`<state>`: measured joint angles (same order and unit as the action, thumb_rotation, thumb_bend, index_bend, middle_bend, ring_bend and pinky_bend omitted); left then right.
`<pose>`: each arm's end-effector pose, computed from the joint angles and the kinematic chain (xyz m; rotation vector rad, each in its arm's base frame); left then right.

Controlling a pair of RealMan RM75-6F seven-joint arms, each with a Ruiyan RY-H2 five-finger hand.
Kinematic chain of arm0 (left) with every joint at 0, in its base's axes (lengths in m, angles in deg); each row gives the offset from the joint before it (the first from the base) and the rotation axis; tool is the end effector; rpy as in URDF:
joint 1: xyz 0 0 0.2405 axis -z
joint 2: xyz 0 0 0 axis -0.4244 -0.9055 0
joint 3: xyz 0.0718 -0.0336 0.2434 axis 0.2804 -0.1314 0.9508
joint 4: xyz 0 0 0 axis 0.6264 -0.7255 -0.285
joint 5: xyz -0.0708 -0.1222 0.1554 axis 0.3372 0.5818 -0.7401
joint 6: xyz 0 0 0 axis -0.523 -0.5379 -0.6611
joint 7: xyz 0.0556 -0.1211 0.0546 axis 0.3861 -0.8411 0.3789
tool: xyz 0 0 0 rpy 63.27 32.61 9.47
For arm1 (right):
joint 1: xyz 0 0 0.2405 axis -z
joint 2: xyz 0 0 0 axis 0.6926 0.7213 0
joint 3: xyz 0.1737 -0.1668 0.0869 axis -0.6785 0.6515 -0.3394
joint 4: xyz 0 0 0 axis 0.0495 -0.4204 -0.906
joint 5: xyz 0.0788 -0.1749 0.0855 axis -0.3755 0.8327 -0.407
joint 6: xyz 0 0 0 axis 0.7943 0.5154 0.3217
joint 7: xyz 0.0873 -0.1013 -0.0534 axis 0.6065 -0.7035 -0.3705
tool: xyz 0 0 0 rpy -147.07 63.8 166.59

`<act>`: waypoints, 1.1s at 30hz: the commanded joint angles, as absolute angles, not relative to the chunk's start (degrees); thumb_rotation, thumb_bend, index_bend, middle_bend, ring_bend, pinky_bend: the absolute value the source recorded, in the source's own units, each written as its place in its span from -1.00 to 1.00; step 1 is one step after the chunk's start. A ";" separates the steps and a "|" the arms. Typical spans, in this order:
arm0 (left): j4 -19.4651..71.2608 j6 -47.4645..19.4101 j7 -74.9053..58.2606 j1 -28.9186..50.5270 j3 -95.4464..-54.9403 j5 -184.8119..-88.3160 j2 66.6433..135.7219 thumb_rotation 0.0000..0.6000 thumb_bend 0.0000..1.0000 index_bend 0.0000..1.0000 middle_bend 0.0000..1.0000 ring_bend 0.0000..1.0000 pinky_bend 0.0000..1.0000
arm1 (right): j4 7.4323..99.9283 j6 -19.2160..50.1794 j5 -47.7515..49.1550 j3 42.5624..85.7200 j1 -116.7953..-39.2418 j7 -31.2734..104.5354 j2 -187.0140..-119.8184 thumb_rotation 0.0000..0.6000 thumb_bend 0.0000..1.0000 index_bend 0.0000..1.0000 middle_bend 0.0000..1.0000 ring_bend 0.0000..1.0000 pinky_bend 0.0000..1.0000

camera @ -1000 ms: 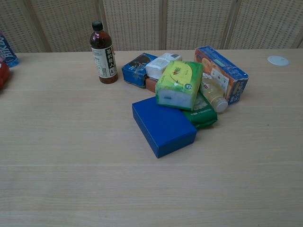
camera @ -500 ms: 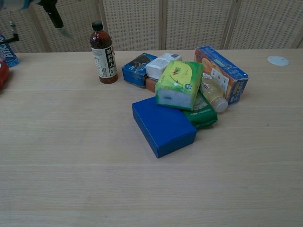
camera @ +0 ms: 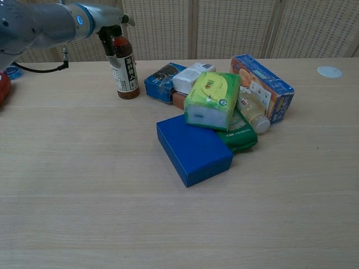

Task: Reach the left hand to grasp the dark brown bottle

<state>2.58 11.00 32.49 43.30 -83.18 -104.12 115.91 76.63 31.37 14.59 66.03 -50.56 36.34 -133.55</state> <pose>-0.0943 0.4980 -0.0018 -1.7066 -0.7688 -0.5890 -0.3050 -0.2081 0.1640 1.2410 -1.0317 0.9438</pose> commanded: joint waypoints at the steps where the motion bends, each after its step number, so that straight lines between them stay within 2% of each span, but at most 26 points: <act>1: 0.18 11.68 31.97 43.84 -82.73 -104.03 117.89 1.00 -1.00 -0.86 -1.00 -1.00 -0.85 | 76.43 31.07 14.26 66.04 -50.63 36.57 -133.53 0.73 -1.00 -1.00 -1.00 -1.00 -1.00; 4: -1.79 11.69 31.18 43.84 -82.78 -104.52 119.26 1.00 -1.00 -0.82 -0.94 -1.00 -0.73 | 76.34 31.07 14.17 65.92 -50.70 36.84 -133.51 0.74 -1.00 -1.00 -1.00 -1.00 -1.00; 6: -3.24 11.44 30.88 43.82 -82.65 -105.24 120.23 1.00 -1.00 -0.78 -0.84 -0.99 -0.57 | 76.29 31.10 14.14 65.89 -50.71 36.92 -133.52 0.73 -1.00 -1.00 -1.00 -1.00 -1.00; 8: -4.74 10.65 30.36 43.83 -82.63 -106.46 121.32 1.00 -1.00 -0.72 -0.70 -0.86 -0.32 | 76.26 30.92 14.04 65.93 -50.75 37.09 -133.51 0.72 -1.00 -1.00 -1.00 -1.00 -1.00; 12: -7.54 8.66 28.47 43.72 -82.75 -109.73 123.49 1.00 -1.00 -0.38 -0.22 -0.39 0.22 | 76.30 30.72 13.97 65.96 -50.80 37.52 -133.40 0.72 -1.00 -1.00 -1.00 -1.00 -1.00; 14: -8.79 8.04 27.44 43.55 -82.66 -111.60 124.38 1.00 -1.00 -0.09 0.13 -0.09 0.50 | 76.31 30.71 13.96 65.93 -50.80 37.82 -133.29 0.73 -1.00 -1.00 -1.00 -1.00 -1.00; 18: -10.47 7.25 26.70 43.22 -82.79 -113.87 125.60 1.00 -1.00 0.39 0.63 0.35 0.91 | 76.39 30.74 13.95 65.87 -50.75 38.43 -133.06 0.73 -1.00 -1.00 -1.00 -1.00 -1.00; 21: -10.95 6.64 26.59 42.99 -83.08 -115.19 125.98 1.00 -1.00 0.56 0.80 0.52 1.00 | 76.47 30.72 13.93 65.84 -50.70 38.97 -132.82 0.72 -1.00 -1.00 -1.00 -1.00 -1.00; 27: -9.83 5.10 27.30 42.27 -83.99 -116.88 125.22 1.00 -1.00 0.58 0.84 0.56 1.00 | 76.74 30.86 14.25 65.93 -50.62 39.43 -132.47 0.73 -1.00 -1.00 -1.00 -1.00 -1.00; 33: -4.24 2.09 28.28 41.28 -85.33 -118.27 121.64 1.00 -1.00 0.58 0.85 0.57 1.00 | 77.09 31.17 14.56 66.03 -50.51 39.49 -132.27 0.72 -1.00 -1.00 -1.00 -1.00 -1.00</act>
<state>-6.10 3.23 27.72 41.72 -84.79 -117.75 123.01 77.08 31.16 14.55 66.03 -50.53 39.48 -132.28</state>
